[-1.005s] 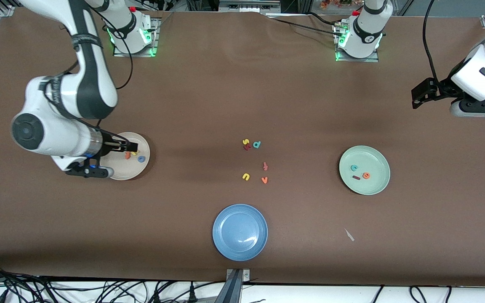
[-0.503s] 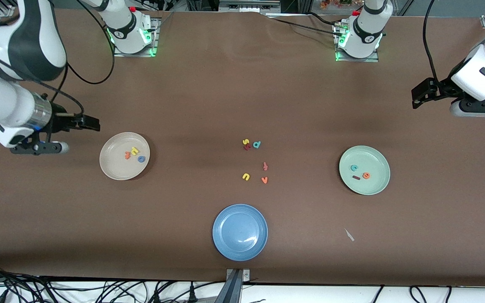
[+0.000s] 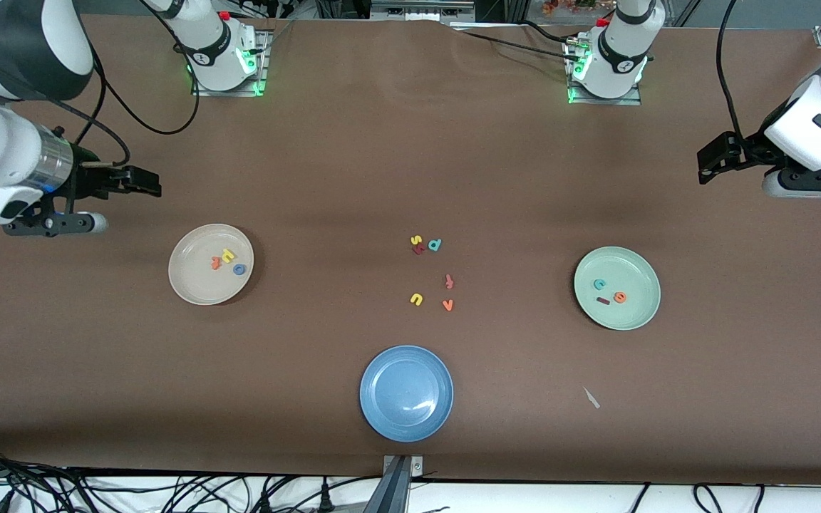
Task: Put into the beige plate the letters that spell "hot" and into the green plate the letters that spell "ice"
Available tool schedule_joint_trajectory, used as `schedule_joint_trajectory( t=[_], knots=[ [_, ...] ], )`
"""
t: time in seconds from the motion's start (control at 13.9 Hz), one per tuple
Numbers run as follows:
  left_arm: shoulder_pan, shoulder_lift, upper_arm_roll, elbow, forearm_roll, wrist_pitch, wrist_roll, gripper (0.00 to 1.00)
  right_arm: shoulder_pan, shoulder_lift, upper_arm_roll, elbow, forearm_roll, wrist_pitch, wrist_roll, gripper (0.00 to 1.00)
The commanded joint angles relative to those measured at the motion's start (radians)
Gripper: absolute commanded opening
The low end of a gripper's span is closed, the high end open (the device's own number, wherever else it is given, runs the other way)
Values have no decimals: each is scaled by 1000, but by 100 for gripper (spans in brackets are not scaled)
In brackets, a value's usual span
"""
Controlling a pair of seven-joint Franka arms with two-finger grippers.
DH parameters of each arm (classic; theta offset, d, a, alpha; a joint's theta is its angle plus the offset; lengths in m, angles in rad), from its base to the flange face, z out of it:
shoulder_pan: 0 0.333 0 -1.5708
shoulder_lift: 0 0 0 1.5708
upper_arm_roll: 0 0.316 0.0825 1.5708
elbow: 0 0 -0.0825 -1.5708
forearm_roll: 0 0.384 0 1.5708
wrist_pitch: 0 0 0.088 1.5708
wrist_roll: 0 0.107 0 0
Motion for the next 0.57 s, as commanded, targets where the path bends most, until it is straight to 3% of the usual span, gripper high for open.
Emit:
schedule_joint_trajectory(
  t=[0.0, 0.5],
  knots=[
    [5, -11, 1, 6, -16, -15, 23, 100, -23, -50, 31, -11, -31, -39, -3, 100],
    [7, -11, 1, 6, -16, -22, 27, 100, -68, -50, 4, 30, -25, -55, 7, 100]
  ],
)
